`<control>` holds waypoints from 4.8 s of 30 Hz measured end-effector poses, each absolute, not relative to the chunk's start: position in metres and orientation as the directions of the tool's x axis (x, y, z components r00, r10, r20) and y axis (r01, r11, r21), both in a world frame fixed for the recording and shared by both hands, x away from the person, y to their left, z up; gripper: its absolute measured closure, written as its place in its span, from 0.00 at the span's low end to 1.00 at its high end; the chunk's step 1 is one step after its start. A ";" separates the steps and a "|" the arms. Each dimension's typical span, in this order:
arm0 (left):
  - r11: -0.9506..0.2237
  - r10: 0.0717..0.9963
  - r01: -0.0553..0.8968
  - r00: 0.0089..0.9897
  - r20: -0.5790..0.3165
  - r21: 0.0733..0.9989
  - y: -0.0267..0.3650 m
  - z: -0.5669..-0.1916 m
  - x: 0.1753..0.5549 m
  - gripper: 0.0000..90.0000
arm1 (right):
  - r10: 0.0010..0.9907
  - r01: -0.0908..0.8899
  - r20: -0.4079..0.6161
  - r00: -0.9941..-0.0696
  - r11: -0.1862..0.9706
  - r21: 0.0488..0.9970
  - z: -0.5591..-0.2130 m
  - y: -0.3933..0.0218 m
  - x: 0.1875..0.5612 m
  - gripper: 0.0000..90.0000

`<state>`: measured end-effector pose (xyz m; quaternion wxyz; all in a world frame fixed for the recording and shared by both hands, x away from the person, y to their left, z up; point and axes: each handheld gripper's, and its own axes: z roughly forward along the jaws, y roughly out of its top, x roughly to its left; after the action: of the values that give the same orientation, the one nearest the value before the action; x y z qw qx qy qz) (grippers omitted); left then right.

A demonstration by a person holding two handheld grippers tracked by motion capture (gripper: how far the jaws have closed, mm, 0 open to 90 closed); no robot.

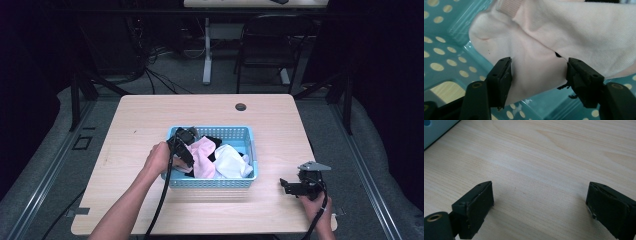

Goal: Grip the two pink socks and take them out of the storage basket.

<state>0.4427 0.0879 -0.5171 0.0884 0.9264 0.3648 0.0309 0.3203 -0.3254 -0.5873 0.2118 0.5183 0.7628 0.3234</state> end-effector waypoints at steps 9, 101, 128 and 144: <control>-0.722 0.684 0.676 0.730 0.003 0.148 0.086 -0.526 0.443 0.69 | 0.928 0.653 0.012 -0.373 0.253 0.713 -0.587 -0.325 0.320 0.08; -0.680 0.710 0.637 0.696 0.109 0.362 0.141 -0.371 0.425 0.93 | 0.928 0.654 0.012 -0.372 0.253 0.713 -0.587 -0.325 0.320 0.08; -0.566 0.807 0.723 0.584 0.088 0.396 0.219 -0.372 0.417 0.93 | 0.928 0.654 0.012 -0.372 0.253 0.713 -0.587 -0.325 0.320 0.08; -0.487 0.863 0.793 0.502 0.059 0.366 0.268 -0.402 0.418 0.93 | 0.928 0.653 0.012 -0.373 0.253 0.713 -0.587 -0.325 0.320 0.08</control>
<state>0.4176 0.2678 -0.4018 0.1473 0.8541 0.4846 0.1181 0.3204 -0.3254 -0.5873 0.2122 0.5183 0.7627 0.3234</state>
